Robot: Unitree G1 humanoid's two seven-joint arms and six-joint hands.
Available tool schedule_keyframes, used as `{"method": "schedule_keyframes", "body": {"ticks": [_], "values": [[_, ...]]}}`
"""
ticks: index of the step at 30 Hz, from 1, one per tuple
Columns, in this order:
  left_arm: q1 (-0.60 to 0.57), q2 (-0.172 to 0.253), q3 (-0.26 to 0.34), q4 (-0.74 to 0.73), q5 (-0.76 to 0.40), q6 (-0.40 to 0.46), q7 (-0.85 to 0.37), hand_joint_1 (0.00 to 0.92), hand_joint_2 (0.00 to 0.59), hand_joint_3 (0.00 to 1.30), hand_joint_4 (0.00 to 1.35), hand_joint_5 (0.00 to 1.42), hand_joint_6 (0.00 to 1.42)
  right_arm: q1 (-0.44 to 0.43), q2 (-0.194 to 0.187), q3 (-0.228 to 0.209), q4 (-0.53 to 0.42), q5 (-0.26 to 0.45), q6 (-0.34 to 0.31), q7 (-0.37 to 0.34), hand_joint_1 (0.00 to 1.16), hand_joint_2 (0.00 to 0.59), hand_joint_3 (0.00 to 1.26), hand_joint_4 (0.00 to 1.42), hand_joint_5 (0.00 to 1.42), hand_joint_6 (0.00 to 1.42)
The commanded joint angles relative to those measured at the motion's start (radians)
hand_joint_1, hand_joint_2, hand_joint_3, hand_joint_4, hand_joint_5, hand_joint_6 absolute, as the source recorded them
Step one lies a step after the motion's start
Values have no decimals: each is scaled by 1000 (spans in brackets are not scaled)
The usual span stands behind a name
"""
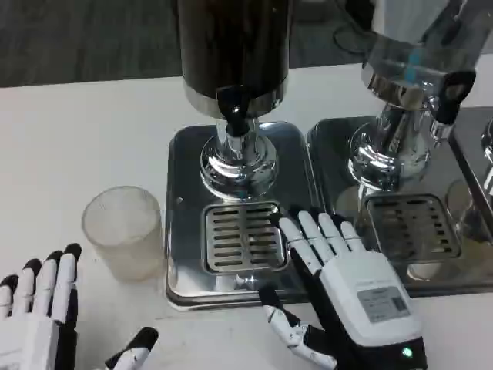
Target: Grasp the cup under the faucet to collect the drink, then remove the cup.
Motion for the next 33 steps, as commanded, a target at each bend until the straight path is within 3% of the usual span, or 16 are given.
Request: {"method": "schedule_keyframes", "body": {"ticks": [1, 11, 18, 26, 33], "values": [[-1, -3, 4, -1, -12, 2, -4, 0, 171, 0, 0, 0, 0, 0, 2, -5, -17, 7, 9, 8, 146, 409, 64, 0, 0, 0], [-23, -3, -2, 12, -18, 2, 2, 0, 171, 0, 0, 0, 0, -17, 7, -12, -7, 25, 9, 30, 162, 404, 64, 0, 0, 0], [-20, 2, 11, 28, -32, -18, 38, 0, 171, 0, 0, 0, 0, -29, 19, 4, -10, -3, 29, 35, 168, 403, 64, 0, 0, 0], [-46, 14, 118, -11, -101, -96, 101, 0, 156, 0, 0, 0, 0, -31, 31, 3, -4, -4, 50, 30, 172, 403, 64, 0, 0, 0], [-232, 19, 189, 123, -264, -128, 62, 0, 115, 2, 0, 19, 0, -32, 39, 4, -1, 5, 56, 33, 174, 403, 71, 0, 0, 0]]}}
